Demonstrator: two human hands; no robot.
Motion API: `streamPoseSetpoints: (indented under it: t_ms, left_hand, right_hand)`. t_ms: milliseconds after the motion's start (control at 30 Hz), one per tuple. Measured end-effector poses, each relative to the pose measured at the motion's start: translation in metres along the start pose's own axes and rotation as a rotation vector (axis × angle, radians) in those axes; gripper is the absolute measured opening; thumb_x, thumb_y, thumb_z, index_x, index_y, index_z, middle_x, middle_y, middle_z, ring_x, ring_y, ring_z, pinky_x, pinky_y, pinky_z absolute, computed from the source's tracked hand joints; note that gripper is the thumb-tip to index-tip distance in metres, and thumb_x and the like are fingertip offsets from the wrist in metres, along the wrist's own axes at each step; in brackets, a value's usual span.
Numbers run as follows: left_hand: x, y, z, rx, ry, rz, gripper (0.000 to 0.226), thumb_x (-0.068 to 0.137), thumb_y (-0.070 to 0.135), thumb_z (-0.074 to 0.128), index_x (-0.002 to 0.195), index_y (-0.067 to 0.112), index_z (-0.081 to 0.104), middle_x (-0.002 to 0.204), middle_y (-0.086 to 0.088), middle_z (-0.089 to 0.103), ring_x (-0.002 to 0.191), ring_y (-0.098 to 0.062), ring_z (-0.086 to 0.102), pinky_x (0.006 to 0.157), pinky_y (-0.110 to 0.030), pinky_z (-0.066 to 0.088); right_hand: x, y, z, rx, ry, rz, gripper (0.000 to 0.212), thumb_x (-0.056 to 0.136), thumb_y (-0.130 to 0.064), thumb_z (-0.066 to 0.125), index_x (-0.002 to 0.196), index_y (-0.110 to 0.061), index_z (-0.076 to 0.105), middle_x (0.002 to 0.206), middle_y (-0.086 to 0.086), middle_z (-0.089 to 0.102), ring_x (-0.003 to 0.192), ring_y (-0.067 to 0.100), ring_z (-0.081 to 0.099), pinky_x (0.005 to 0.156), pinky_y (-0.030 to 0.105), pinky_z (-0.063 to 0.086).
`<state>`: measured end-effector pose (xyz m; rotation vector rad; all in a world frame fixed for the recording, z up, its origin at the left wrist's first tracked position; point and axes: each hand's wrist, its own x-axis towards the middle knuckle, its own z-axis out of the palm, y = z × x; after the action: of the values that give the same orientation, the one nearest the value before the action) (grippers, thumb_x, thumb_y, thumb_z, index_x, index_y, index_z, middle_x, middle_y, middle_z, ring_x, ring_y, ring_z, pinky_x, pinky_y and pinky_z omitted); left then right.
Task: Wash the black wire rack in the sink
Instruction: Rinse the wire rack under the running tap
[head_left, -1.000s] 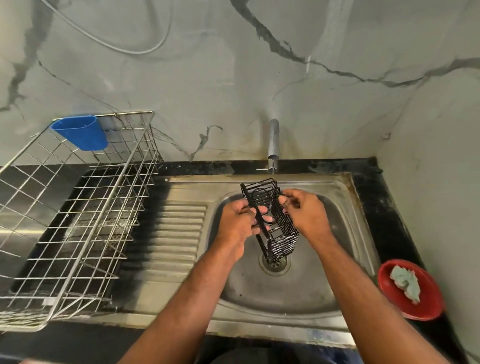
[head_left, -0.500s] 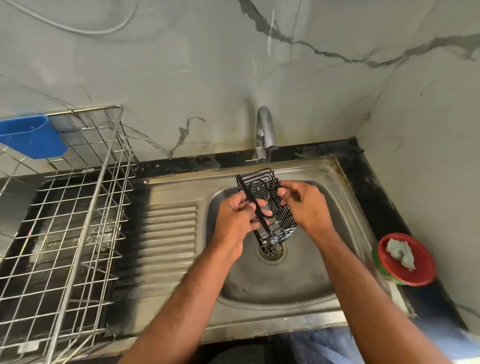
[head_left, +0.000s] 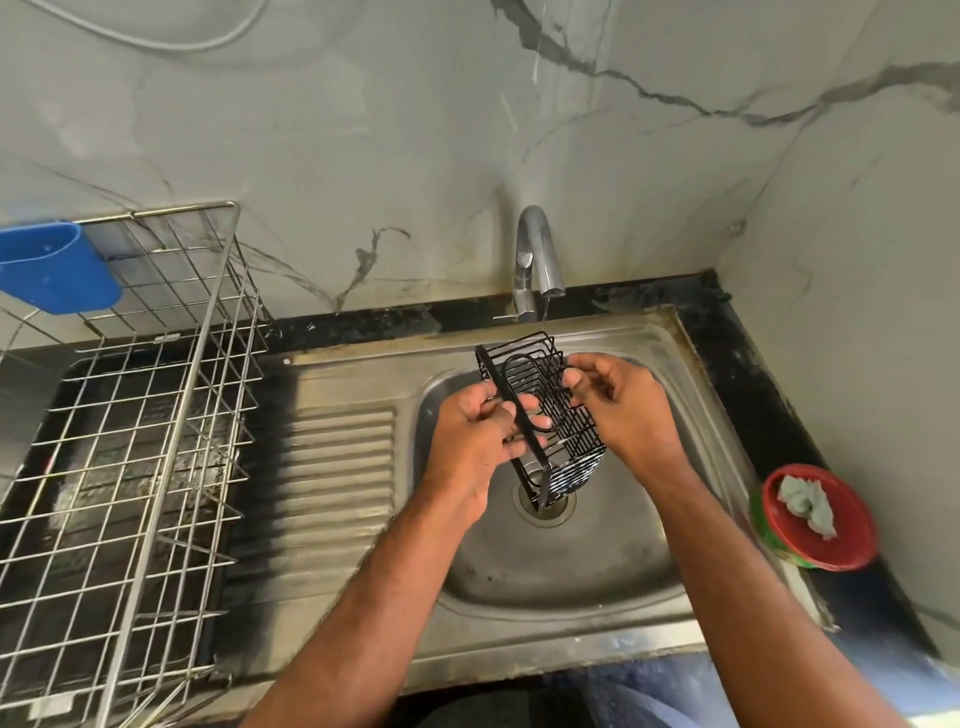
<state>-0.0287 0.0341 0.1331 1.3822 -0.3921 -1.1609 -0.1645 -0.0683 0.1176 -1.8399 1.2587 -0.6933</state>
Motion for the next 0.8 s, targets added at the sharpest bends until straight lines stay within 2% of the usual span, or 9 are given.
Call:
streamPoseSetpoints:
  t_ms: [233,267,367,467,633,800]
  left_hand:
    - [-0.001,0.001,0.007,-0.017,0.021,-0.009,0.023,0.102,-0.004,0.047,0.114,0.002,0.065,0.105,-0.016,0.075,0.082,-0.025,0.076,0.067,-0.038,0.062]
    - [-0.001,0.001,0.008,-0.015,0.021,-0.008,0.023,0.102,-0.004,0.047,0.114,0.002,0.065,0.104,-0.016,0.075,0.082,-0.025,0.076,0.067,-0.038,0.062]
    - [-0.001,0.002,0.009,0.005,0.022,-0.005,0.024,0.102,-0.004,0.047,0.115,0.004,0.066,0.104,-0.014,0.076,0.081,-0.024,0.076,0.065,-0.036,0.062]
    - [-0.001,0.004,0.009,0.025,0.025,-0.006,0.026,0.103,-0.003,0.046,0.118,0.004,0.066,0.106,-0.014,0.076,0.077,-0.021,0.076,0.062,-0.032,0.061]
    - [0.002,0.004,0.013,0.049,0.029,-0.01,0.027,0.103,-0.003,0.045,0.122,0.002,0.064,0.106,-0.015,0.075,0.075,-0.019,0.076,0.061,-0.03,0.06]
    - [0.007,0.004,0.017,0.095,0.017,-0.005,0.029,0.104,-0.003,0.044,0.126,0.0,0.062,0.105,-0.016,0.074,0.071,-0.019,0.074,0.061,-0.031,0.061]
  right_hand:
    - [0.005,0.005,-0.006,0.007,-0.02,-0.014,0.027,0.096,-0.03,0.069,0.121,-0.02,0.072,0.097,-0.012,0.076,0.084,-0.007,0.069,0.074,0.005,0.05]
    - [0.006,0.005,-0.007,0.002,-0.019,-0.017,0.028,0.096,-0.031,0.068,0.121,-0.02,0.073,0.098,-0.012,0.076,0.085,-0.006,0.069,0.076,0.007,0.051]
    - [0.007,0.008,-0.009,0.01,-0.024,-0.019,0.028,0.096,-0.036,0.067,0.12,-0.021,0.074,0.097,-0.011,0.077,0.089,0.001,0.071,0.085,0.028,0.06]
    - [0.006,0.009,-0.009,0.054,-0.032,-0.007,0.028,0.096,-0.037,0.068,0.118,-0.021,0.075,0.096,-0.011,0.077,0.087,0.006,0.074,0.082,0.041,0.063]
    - [0.007,0.009,-0.013,0.062,-0.019,-0.008,0.028,0.096,-0.035,0.068,0.119,-0.021,0.074,0.097,-0.014,0.076,0.083,0.007,0.073,0.084,0.041,0.062]
    - [0.009,0.017,-0.012,0.126,0.0,0.077,0.03,0.093,-0.037,0.071,0.119,-0.021,0.074,0.099,-0.01,0.076,0.093,0.01,0.072,0.085,0.044,0.062]
